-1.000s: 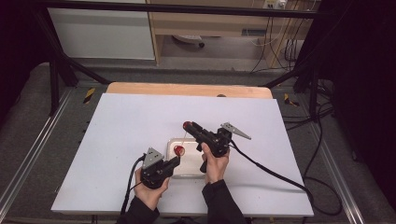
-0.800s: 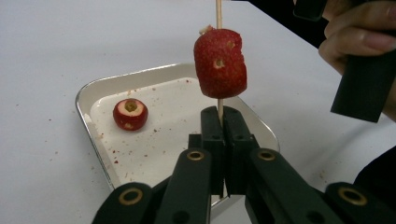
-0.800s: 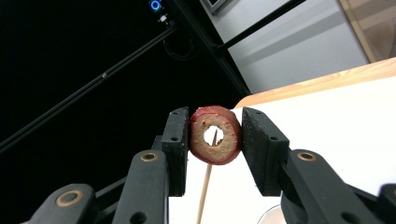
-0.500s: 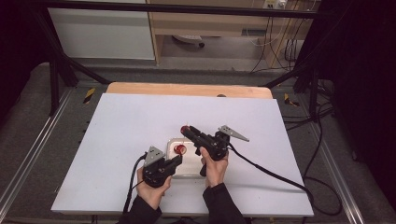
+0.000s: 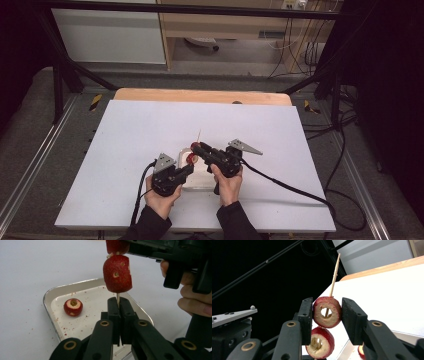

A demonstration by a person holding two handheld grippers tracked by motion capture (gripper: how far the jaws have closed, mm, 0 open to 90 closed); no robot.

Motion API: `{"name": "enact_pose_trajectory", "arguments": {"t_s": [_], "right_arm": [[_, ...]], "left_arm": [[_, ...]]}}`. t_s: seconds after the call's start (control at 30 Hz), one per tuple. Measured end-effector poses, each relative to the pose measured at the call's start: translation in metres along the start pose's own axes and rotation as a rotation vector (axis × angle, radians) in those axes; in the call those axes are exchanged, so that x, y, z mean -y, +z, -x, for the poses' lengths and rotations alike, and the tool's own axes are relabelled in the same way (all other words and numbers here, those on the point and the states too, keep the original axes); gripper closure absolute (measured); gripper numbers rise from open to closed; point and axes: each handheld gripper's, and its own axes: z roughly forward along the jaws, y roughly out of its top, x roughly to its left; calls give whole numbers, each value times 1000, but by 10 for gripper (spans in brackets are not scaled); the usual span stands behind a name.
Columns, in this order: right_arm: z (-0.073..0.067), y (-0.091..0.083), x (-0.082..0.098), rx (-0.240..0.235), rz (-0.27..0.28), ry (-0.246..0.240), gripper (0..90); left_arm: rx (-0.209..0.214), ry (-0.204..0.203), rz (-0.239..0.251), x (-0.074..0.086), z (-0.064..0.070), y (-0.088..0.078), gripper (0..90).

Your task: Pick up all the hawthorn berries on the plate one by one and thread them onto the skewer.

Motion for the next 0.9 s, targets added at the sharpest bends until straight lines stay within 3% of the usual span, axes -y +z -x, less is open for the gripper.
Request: {"name": "enact_pose_trajectory", "arguments": {"t_s": [0.27, 0.53, 0.77, 0.9], "right_arm": [[1, -11, -12, 43, -57, -97, 392], [10, -15, -15, 117, -265, -221, 155], [15, -15, -19, 152, -387, -260, 105], [13, -7, -23, 177, -472, -309, 105]], "left_arm": [[-15, 71, -23, 0, -15, -12, 882], [-11, 112, -83, 11, -37, -25, 879], [-38, 148, -129, 28, -60, -44, 879], [-58, 181, -161, 35, -69, -54, 878]]}}
